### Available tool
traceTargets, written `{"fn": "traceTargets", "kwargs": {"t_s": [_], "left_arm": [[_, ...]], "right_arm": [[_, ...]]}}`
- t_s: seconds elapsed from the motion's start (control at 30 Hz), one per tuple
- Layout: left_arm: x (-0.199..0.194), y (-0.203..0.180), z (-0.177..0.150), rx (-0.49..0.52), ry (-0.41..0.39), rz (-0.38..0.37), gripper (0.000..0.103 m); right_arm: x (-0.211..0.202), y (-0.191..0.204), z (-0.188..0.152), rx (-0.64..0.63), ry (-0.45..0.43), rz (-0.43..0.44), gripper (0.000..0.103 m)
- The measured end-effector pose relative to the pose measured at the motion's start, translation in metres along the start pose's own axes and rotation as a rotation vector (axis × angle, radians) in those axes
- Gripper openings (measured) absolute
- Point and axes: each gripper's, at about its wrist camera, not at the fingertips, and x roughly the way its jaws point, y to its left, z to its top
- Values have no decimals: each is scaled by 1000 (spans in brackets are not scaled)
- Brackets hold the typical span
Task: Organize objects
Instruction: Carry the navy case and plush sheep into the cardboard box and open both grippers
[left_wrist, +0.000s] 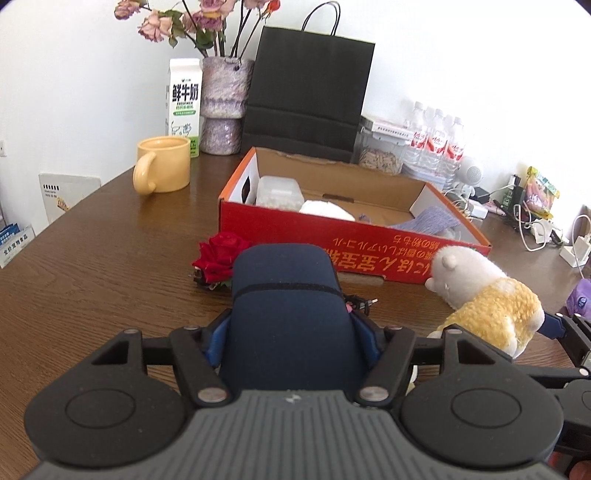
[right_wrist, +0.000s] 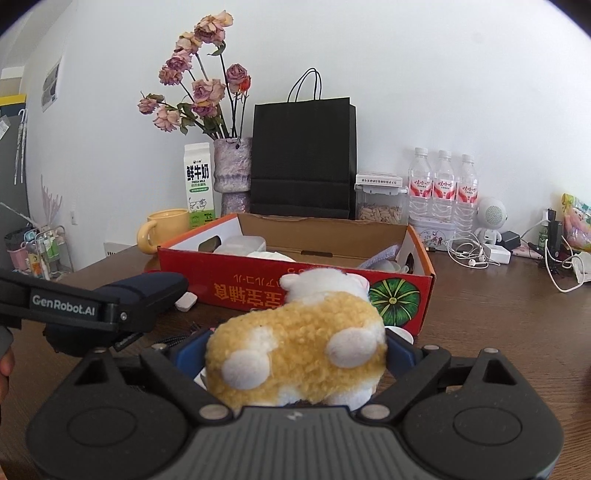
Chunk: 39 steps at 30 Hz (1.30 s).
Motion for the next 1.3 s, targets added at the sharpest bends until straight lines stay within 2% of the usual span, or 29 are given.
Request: {"fn": "traceTargets", "kwargs": {"t_s": [0.27,0.53,0.9,1.3], "left_arm": [[-17,-2,11,33,-59,-20,68],[-13,-5,30,60,-92,-23,68],[16,-14,63,98,-118,-36,68],[70,-29,97,122,-125,-44,67]], "right_arm": [[-12,7,14,-14,-45,-2,94],[-6,10,31,-22,-76,-5,94],[27,5,52,-19,-105,-9,94],[84,-9,80,-54,-109,-21,94]]}}
